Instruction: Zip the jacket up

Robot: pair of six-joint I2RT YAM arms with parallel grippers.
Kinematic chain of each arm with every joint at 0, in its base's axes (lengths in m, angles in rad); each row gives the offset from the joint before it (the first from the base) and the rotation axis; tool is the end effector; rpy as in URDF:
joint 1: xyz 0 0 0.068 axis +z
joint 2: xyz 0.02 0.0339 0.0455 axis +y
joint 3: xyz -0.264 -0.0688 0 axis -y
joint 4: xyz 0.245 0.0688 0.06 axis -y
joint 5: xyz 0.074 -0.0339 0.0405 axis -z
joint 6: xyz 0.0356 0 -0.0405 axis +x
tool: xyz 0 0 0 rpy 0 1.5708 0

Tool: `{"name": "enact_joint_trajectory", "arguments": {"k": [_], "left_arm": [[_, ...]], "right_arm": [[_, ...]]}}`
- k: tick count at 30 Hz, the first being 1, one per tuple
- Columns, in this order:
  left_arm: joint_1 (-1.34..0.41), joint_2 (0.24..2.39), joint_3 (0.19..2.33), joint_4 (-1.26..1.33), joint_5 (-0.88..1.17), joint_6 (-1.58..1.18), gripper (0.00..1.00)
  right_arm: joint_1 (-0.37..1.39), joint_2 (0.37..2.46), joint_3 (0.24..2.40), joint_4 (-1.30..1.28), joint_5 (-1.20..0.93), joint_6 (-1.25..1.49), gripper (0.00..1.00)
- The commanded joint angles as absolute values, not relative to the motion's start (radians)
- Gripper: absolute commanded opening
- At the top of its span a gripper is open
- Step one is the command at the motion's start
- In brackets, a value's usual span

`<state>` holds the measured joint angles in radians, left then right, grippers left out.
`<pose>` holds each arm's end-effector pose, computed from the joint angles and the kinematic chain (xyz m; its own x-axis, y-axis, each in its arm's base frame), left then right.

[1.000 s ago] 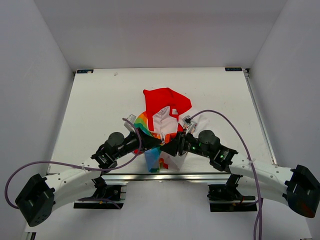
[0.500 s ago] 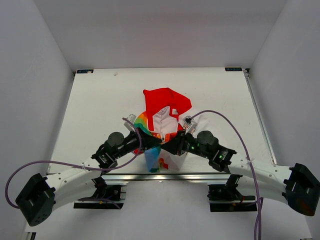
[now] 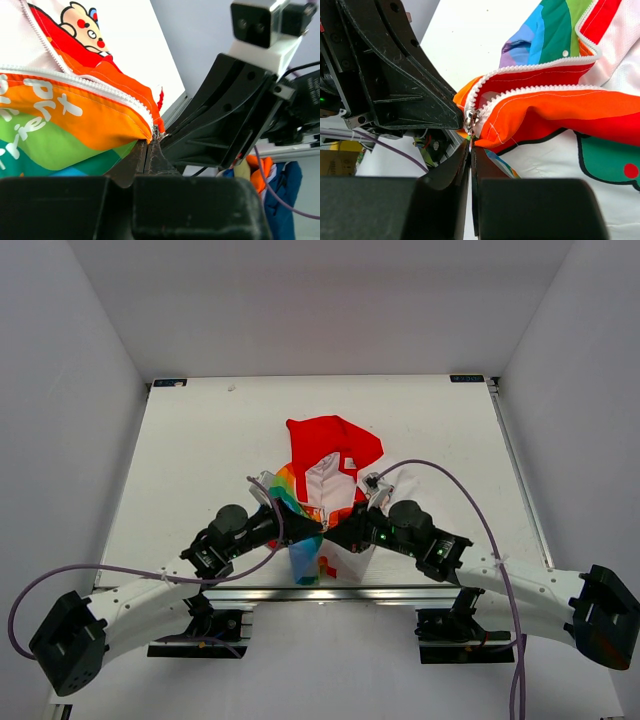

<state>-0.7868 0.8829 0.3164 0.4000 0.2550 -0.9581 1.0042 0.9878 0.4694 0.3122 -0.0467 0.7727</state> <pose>0.1336 -0.1467 0.2186 -0.7716 -0.3474 -0.5329 0.3993 0.3876 -0.8308 0.1191 0.1903 0.2422 -0.6842 0.2237 -0.6942 -0.5443 0.4769 0.6901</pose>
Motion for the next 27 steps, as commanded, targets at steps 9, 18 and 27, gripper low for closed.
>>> {"name": "enact_joint_trajectory", "arguments": {"k": [9,18,27], "left_arm": [[-0.784,0.845,0.351,0.301,0.305,-0.835,0.00],[-0.784,0.848,0.362,0.296,0.347,-0.798,0.00],[-0.784,0.851,0.377,0.168,0.351,-0.778,0.00]], "right_arm": [[1.008,0.985,0.580,0.186,-0.049,0.658,0.14],[1.009,0.982,0.603,0.146,-0.035,0.586,0.00],[1.008,0.966,0.600,0.219,0.029,0.540,0.00]]}}
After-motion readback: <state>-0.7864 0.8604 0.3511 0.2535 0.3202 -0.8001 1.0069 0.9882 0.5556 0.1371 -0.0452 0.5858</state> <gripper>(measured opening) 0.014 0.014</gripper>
